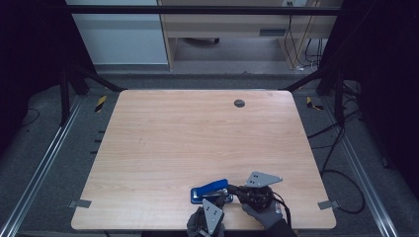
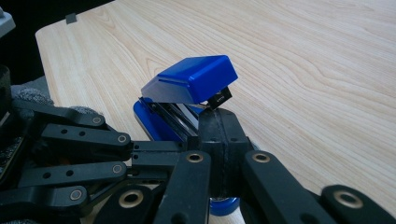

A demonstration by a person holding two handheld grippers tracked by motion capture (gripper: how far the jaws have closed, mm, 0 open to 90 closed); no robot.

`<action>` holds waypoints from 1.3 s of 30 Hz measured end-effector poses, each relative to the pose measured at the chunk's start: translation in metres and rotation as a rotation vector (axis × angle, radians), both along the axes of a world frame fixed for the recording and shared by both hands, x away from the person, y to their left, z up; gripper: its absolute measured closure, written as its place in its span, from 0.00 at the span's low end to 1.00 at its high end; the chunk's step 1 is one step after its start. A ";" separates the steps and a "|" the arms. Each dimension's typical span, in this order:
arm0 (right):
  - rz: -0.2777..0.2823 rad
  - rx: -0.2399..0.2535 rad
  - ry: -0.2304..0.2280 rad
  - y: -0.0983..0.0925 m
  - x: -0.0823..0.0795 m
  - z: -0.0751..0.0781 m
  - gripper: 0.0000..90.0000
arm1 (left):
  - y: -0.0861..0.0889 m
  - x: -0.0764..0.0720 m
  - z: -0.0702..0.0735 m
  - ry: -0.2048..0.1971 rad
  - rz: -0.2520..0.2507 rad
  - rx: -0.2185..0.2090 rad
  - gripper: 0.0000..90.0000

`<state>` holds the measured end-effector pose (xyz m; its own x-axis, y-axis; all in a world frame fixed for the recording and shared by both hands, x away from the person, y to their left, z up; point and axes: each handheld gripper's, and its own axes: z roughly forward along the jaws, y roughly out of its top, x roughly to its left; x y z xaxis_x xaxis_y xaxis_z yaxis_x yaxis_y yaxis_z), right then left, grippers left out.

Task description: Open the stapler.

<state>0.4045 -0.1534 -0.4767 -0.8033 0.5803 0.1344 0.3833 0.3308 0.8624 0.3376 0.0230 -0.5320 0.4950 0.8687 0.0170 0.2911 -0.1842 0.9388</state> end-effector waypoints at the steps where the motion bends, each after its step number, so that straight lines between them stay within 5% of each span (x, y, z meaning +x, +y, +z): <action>1: 0.002 0.000 0.001 0.000 0.000 0.000 1.00 | 0.000 0.000 0.000 0.001 0.000 -0.003 1.00; 39: 0.069 0.064 -0.030 0.017 0.004 0.015 1.00 | 0.002 0.001 0.000 0.013 -0.009 -0.024 1.00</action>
